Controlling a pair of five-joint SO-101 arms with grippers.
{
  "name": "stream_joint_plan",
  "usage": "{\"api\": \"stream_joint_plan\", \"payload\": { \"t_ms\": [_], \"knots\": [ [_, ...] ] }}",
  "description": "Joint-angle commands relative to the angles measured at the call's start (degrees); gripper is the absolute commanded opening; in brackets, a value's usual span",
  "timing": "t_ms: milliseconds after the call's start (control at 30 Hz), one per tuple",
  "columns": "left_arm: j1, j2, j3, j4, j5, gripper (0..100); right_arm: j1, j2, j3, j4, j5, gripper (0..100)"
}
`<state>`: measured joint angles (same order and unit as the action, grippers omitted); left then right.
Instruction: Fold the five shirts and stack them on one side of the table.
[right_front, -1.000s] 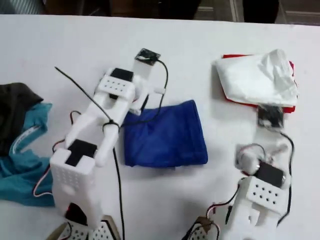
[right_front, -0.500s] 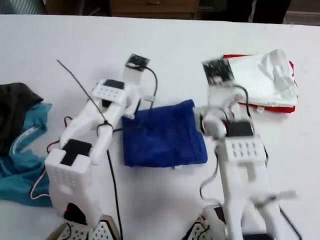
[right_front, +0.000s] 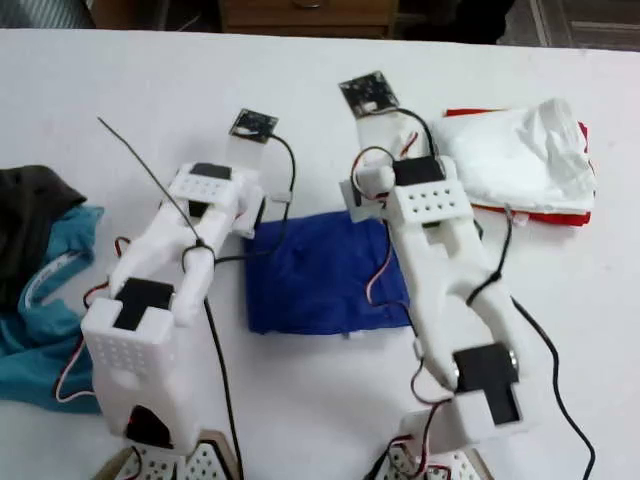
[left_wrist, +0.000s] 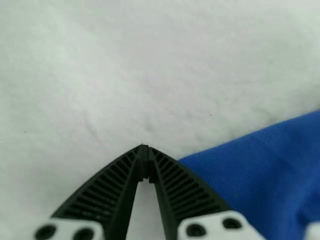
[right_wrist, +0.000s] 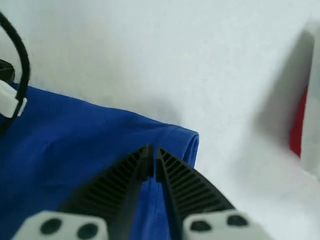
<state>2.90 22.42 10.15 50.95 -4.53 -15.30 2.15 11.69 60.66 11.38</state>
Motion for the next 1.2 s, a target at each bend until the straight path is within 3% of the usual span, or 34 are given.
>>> {"api": "stream_joint_plan", "payload": {
  "t_ms": [0,267,467,767,867,1033,1167],
  "knots": [
    [-0.18,-2.99,0.13,-0.7,0.44,3,1.98,4.09,-1.93,0.04,-0.53,1.9],
    [-0.18,-2.9,0.13,-0.7,0.44,3,9.27,14.11,-2.2,-3.91,-0.35,1.9],
    [-0.18,-0.7,-0.48,-1.58,0.44,3,9.1,14.81,-3.78,-4.88,-0.35,1.9],
    [-0.18,-0.7,-0.48,-1.49,0.44,3,8.66,3.21,-11.25,7.34,-0.44,2.2],
    [-0.18,-0.7,-0.48,-1.49,0.44,3,6.99,1.71,-11.16,15.25,-0.62,10.2],
    [-0.18,-0.7,-0.57,-1.49,0.44,3,1.19,1.8,-11.16,21.85,-0.79,35.3],
    [-0.18,-0.7,-0.57,-1.49,0.44,3,-3.47,3.3,-11.16,21.05,-0.97,39.7]
  ]
}}
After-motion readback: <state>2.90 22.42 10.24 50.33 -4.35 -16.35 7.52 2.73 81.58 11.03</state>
